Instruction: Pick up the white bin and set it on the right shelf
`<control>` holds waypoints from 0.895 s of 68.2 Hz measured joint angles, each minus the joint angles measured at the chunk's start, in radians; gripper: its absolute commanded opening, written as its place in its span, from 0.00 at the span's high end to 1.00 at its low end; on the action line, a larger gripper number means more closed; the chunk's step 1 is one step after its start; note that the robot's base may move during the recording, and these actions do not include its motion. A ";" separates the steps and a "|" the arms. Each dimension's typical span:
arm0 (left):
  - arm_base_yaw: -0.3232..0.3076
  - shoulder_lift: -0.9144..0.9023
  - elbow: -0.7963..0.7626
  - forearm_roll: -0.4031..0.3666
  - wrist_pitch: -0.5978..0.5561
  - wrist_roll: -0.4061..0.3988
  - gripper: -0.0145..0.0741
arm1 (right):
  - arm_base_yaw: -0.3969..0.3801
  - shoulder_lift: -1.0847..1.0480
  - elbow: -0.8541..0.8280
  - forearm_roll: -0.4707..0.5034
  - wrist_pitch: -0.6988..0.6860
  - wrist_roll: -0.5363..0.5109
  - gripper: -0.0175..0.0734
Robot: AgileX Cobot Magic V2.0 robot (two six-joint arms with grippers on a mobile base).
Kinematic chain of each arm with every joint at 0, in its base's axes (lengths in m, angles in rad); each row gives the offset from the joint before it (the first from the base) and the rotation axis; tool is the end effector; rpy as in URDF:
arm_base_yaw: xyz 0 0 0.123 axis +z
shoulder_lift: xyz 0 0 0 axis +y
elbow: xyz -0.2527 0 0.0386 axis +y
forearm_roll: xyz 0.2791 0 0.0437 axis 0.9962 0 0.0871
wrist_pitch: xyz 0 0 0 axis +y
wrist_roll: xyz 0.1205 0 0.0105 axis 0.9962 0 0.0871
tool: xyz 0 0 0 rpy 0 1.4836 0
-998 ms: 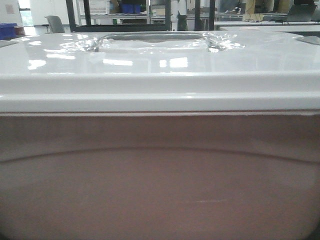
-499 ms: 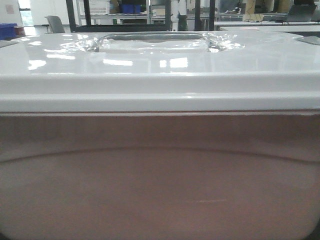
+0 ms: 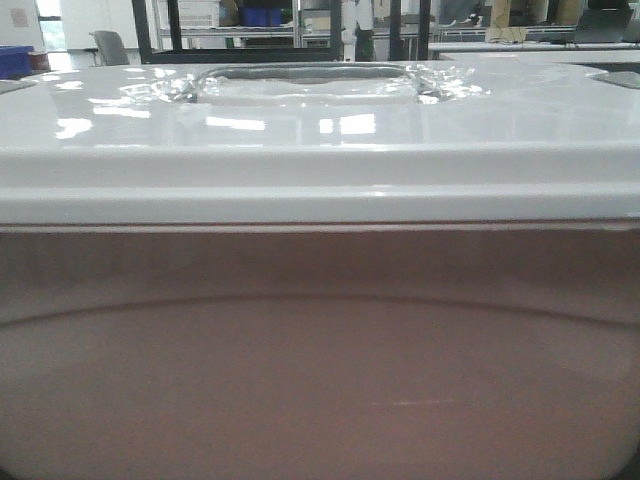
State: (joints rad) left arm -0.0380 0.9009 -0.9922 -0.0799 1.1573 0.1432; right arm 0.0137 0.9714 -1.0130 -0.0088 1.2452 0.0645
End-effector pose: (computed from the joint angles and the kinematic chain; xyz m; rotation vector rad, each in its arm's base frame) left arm 0.2142 -0.0170 0.3140 0.2179 2.5364 -0.0647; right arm 0.2194 0.0020 0.3000 0.0671 2.6863 0.0122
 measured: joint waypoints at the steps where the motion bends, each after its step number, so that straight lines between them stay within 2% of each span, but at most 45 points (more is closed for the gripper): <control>1: 0.000 0.006 -0.002 -0.006 0.000 0.000 0.97 | 0.000 0.008 0.000 0.000 0.000 0.000 0.75; 22: 0.000 0.140 -0.004 -0.081 -0.008 0.000 0.97 | 0.000 0.058 0.000 0.000 0.000 -0.002 0.75; 47: 0.000 0.271 -0.004 -0.091 -0.037 0.000 0.95 | 0.000 0.111 0.000 0.000 0.000 0.007 0.74; 53: 0.000 0.273 -0.004 -0.091 -0.049 0.000 0.88 | 0.000 0.128 0.000 0.000 0.000 0.011 0.71; 55: 0.000 0.273 -0.004 -0.093 -0.051 0.000 0.82 | 0.000 0.131 0.000 0.000 0.000 0.011 0.68; 61: 0.000 0.273 -0.004 -0.107 -0.053 0.000 0.61 | 0.000 0.139 0.000 0.000 0.000 0.011 0.45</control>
State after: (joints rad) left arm -0.0380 1.1741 -0.9958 -0.1865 1.1043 0.1432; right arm 0.0137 1.1107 -1.0130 -0.0088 1.2455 0.0758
